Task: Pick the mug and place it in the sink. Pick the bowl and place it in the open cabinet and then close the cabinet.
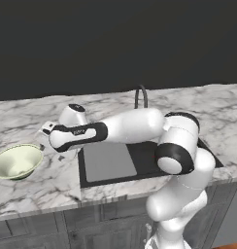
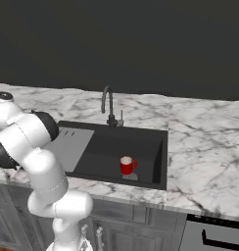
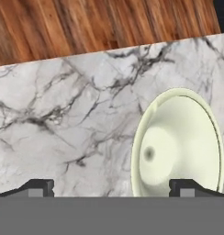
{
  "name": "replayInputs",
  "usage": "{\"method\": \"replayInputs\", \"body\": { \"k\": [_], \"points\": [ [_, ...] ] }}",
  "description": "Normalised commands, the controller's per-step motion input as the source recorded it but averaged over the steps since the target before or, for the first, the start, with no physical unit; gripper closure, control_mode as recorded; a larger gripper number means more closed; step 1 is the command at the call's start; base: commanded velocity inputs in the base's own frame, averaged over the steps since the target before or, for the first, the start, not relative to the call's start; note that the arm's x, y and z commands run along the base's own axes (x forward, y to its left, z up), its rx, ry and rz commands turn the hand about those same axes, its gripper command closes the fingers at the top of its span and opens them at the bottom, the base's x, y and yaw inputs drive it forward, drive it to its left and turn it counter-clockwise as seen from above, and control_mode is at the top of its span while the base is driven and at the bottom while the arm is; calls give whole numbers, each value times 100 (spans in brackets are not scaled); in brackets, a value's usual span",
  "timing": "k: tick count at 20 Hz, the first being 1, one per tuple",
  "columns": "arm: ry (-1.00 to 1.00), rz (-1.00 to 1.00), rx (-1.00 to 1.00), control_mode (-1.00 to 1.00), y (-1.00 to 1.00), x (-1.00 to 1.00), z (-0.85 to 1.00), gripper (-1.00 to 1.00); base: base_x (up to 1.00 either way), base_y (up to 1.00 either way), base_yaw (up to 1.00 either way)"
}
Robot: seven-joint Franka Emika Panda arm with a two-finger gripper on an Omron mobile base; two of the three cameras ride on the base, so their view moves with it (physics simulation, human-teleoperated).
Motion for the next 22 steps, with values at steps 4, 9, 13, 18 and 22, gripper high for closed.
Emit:
{"method": "replayInputs", "body": {
  "k": [4,9,13,18,22],
  "points": [
    [0,0,0,-100,31,22,-17,-100,0,0,0],
    [0,0,0,-100,26,18,-24,-100,0,0,0],
    [-3,0,0,-100,12,16,-41,-100,0,0,0],
    [-5,0,0,-100,11,24,-32,-100,0,0,0],
    [-3,0,0,-100,18,30,-14,-100,0,0,0]
  ]
}}
